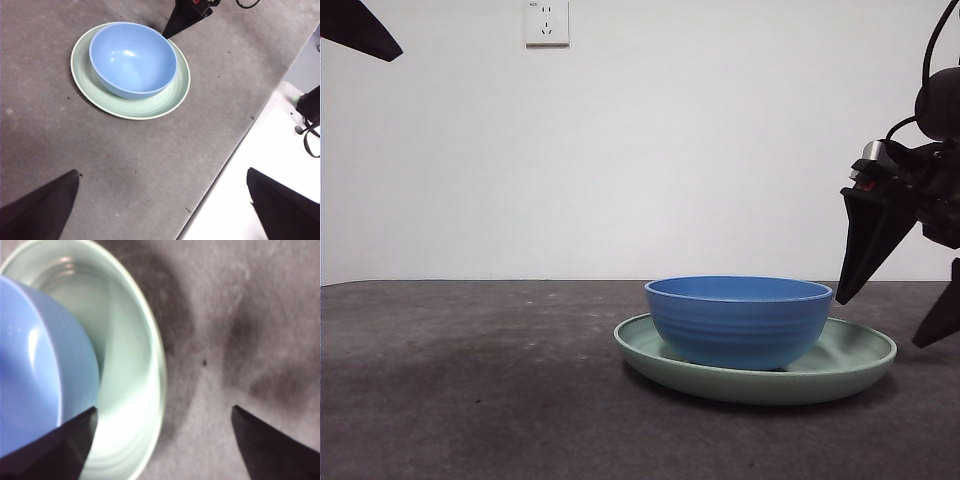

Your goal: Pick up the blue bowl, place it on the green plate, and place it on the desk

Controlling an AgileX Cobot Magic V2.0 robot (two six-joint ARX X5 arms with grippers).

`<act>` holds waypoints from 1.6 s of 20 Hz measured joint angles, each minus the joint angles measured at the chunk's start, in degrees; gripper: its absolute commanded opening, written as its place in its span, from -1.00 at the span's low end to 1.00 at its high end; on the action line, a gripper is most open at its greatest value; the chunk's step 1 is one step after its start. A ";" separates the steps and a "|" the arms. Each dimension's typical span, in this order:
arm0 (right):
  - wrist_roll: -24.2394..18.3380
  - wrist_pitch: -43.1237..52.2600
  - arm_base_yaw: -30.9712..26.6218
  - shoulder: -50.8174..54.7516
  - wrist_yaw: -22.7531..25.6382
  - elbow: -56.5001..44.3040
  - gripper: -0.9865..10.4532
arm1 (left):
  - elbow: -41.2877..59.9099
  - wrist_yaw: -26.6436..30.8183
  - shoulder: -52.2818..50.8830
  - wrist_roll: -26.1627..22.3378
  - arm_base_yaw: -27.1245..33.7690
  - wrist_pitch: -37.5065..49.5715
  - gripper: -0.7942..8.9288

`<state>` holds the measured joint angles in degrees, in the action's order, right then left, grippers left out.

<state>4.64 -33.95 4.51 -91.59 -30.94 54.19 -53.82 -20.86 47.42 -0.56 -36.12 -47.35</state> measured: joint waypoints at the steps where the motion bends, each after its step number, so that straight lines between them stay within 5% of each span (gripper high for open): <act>1: 0.02 0.39 0.00 -0.35 -0.81 0.00 -0.27 | 0.00 0.00 -0.02 0.00 0.00 0.00 0.64; 9: 0.02 3.58 0.96 -2.43 -2.64 0.00 -0.45 | 0.00 0.00 -0.13 0.02 0.00 0.00 0.64; 24: 0.85 5.95 1.18 -4.76 -3.76 0.04 -0.48 | 0.00 0.00 -0.13 0.04 0.00 -1.33 0.64; 28: 1.60 5.95 1.49 -6.51 -3.93 0.04 -0.79 | 0.00 0.00 -0.13 0.04 0.00 -2.10 0.64; 32: 1.77 6.05 1.49 -6.51 -3.58 0.07 -0.81 | 0.00 0.00 -0.13 0.02 0.00 -2.91 0.64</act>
<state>6.42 -27.90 6.00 -98.10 -34.52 54.26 -53.82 -20.86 47.29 -0.54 -36.12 -50.26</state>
